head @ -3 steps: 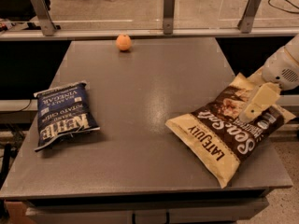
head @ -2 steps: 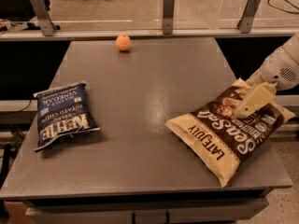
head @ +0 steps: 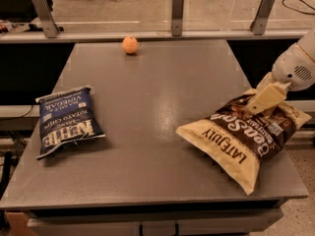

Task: Move brown chip bag near orange

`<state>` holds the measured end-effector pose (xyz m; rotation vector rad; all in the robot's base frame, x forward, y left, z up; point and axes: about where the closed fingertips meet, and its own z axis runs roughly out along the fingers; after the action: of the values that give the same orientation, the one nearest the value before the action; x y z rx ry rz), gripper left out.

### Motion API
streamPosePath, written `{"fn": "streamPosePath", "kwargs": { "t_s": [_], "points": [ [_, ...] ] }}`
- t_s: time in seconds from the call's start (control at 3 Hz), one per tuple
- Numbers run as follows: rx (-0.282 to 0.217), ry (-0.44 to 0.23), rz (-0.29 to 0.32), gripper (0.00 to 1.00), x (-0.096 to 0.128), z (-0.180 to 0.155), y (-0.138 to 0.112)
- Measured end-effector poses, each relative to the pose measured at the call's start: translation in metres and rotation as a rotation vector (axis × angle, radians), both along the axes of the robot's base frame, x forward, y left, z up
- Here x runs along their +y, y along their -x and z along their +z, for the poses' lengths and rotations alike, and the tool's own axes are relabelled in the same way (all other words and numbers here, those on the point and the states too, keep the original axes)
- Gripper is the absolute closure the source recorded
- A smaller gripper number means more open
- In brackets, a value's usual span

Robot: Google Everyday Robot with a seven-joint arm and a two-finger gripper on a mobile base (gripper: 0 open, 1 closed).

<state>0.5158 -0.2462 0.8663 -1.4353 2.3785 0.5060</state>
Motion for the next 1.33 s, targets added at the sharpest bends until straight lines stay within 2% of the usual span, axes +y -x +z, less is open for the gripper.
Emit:
{"fn": "streamPosePath", "kwargs": {
  "t_s": [0.33,0.67,1.0,1.33],
  "points": [
    [-0.070,-0.017,-0.007,1.00,0.008,0.028,-0.003],
    [-0.070,-0.017,-0.007,1.00,0.008,0.028,-0.003],
    [-0.101,-0.044,-0.011,1.00,0.014,0.029,-0.012],
    [-0.178,-0.087,0.007,1.00,0.032,0.041,-0.050]
  ]
}}
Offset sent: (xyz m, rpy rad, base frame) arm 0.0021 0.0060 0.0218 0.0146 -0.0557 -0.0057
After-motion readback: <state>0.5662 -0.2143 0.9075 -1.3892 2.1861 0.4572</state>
